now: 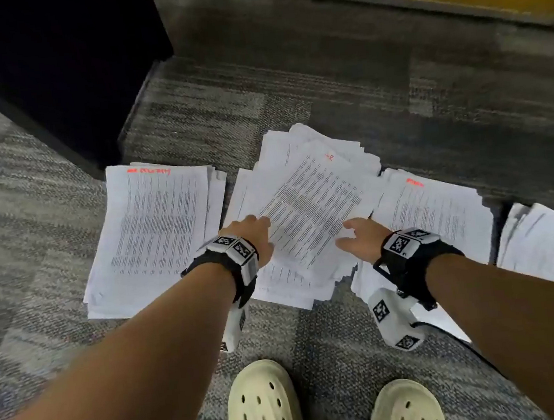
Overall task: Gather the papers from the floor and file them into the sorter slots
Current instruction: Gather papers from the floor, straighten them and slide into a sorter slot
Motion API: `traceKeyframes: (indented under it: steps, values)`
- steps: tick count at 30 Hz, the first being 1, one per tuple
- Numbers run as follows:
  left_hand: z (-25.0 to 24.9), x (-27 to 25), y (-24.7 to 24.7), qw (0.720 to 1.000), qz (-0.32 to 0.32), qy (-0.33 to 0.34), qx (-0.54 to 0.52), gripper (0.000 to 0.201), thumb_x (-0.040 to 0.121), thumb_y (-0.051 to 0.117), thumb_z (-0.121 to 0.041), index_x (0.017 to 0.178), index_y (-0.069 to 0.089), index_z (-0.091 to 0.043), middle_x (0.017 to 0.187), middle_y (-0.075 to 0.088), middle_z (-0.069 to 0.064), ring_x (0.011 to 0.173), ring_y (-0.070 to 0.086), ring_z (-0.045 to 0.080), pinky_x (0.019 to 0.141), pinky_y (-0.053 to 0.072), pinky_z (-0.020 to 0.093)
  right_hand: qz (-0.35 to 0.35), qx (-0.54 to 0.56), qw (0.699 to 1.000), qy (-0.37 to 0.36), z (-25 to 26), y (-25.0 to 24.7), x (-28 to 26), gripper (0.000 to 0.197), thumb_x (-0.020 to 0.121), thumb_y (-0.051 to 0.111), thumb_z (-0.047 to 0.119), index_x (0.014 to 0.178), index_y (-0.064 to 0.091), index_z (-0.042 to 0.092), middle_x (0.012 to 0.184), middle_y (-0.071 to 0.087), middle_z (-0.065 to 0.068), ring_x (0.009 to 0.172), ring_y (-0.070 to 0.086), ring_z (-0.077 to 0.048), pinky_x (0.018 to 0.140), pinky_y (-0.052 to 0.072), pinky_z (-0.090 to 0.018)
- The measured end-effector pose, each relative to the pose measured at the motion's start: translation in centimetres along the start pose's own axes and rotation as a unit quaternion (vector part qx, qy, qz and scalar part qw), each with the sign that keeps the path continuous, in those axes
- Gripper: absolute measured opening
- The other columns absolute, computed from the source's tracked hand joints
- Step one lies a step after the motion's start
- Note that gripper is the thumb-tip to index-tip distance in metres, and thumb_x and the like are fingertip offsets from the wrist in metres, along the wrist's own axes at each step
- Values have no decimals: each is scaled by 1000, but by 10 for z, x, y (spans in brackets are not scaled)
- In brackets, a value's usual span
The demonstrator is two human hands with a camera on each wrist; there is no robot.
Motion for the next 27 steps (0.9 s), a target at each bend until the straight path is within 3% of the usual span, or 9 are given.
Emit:
traceKeyframes:
  steps: [6,10,13,15,17,20,22,25,27]
  values:
    - [9,20,8,999,5,-21,33,47,96,46,-38,139,38,-23,139,42,2,123,47,32,98,43,47,22,25,999,19,-6,14,21,65,96,50,39,151,23,16,158,19,-6,142,27,-26,113,26,-35]
    - [20,31,16,997,15,-73,-36,54,93,50,-44,140,35,-21,142,38,5,122,49,35,98,43,52,34,25,999,15,-5,24,38,65,95,51,41,150,26,17,158,20,-8,142,27,-27,111,26,-33]
    - [26,38,24,985,32,-109,-130,64,90,55,-44,144,29,-19,143,34,12,117,53,37,96,46,50,-8,56,998,25,-4,27,45,64,91,56,44,145,37,17,155,27,-10,140,32,-27,112,28,-34]
    - [29,40,29,975,48,-121,-180,69,90,57,-44,146,25,-18,140,42,14,117,55,35,95,47,45,-44,72,995,55,-4,27,48,68,83,58,56,139,47,19,151,34,-11,135,39,-30,112,32,-41]
    - [31,41,33,969,52,-123,-207,71,89,58,-44,146,24,-18,132,53,13,110,59,32,90,48,40,-43,35,994,92,-5,29,53,81,74,50,73,137,49,23,148,36,-12,133,39,-32,111,32,-46]
    - [34,43,41,977,54,-109,-176,71,86,57,-48,145,27,-21,129,57,10,107,59,29,88,49,38,-56,-2,987,153,-11,27,63,78,77,45,77,120,60,14,133,48,-19,113,46,-34,99,40,-44]
    - [37,42,45,984,62,-104,-127,74,81,54,-56,145,31,-24,138,51,7,121,51,31,98,45,46,-72,44,979,183,-17,28,68,91,71,51,79,123,52,4,126,53,-20,101,53,-33,94,45,-43]
    - [42,43,49,989,65,-94,-92,72,86,52,-57,147,32,-24,147,41,7,133,40,32,106,39,47,-101,110,962,226,-26,28,73,118,65,65,73,142,21,-4,138,46,-21,118,52,-36,100,43,-43]
    - [44,45,47,987,75,-91,-107,75,87,51,-60,149,29,-24,151,35,7,137,36,31,109,35,47,-88,107,958,252,-28,28,76,127,51,68,80,136,26,-6,131,46,-26,113,54,-37,101,42,-45]
Point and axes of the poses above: each hand's wrist, its own x-axis towards the middle knuckle, its own y-axis out of the palm, z = x × y, the point moved 2 cm from there along x, towards the middle knuckle
